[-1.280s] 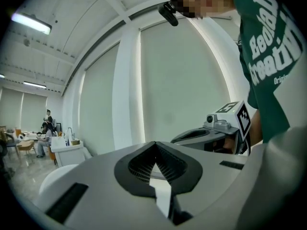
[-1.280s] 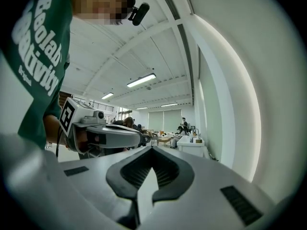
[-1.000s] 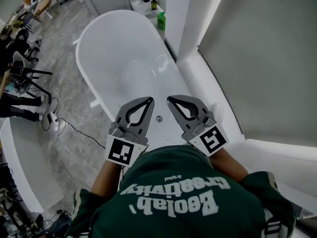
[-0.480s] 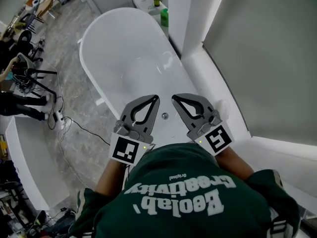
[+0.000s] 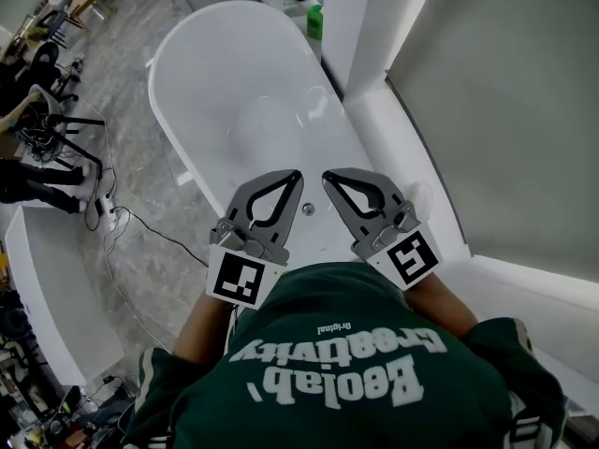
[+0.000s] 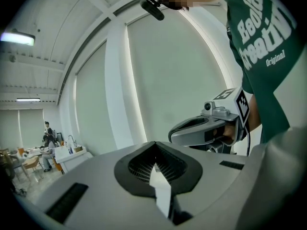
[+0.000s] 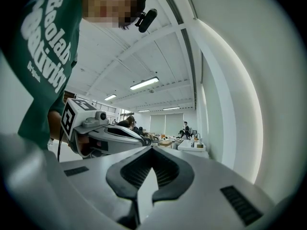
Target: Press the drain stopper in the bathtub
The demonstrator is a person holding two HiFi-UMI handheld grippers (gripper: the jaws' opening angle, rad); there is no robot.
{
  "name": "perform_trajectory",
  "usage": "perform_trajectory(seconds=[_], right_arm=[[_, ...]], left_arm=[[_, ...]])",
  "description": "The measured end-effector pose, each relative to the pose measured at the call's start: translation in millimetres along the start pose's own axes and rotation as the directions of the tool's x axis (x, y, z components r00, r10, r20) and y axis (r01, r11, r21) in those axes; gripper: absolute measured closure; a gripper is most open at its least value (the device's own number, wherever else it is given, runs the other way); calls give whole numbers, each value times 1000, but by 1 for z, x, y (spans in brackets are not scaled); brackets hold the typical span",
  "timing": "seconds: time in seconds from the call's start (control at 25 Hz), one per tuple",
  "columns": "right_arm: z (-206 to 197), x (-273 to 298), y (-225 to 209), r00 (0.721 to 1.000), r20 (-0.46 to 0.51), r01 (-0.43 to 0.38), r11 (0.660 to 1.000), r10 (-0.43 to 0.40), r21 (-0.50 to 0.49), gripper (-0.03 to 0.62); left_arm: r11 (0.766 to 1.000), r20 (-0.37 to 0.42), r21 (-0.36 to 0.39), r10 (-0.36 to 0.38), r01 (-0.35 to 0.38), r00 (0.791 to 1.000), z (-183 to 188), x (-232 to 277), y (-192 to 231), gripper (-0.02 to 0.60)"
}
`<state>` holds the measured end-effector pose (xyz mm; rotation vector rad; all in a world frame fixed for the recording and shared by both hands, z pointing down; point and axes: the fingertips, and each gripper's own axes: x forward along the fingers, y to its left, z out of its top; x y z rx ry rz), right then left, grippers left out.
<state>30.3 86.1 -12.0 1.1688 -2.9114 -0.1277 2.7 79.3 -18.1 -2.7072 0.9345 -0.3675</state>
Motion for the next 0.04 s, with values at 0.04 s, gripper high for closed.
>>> perform_trajectory(seconds=[0.04], right_arm=[[-1,2,-1,1000,1,-3,1000,3,0,585]], left_arm=[[1000,-1,13,2,-2,1000,0,1,1,572]])
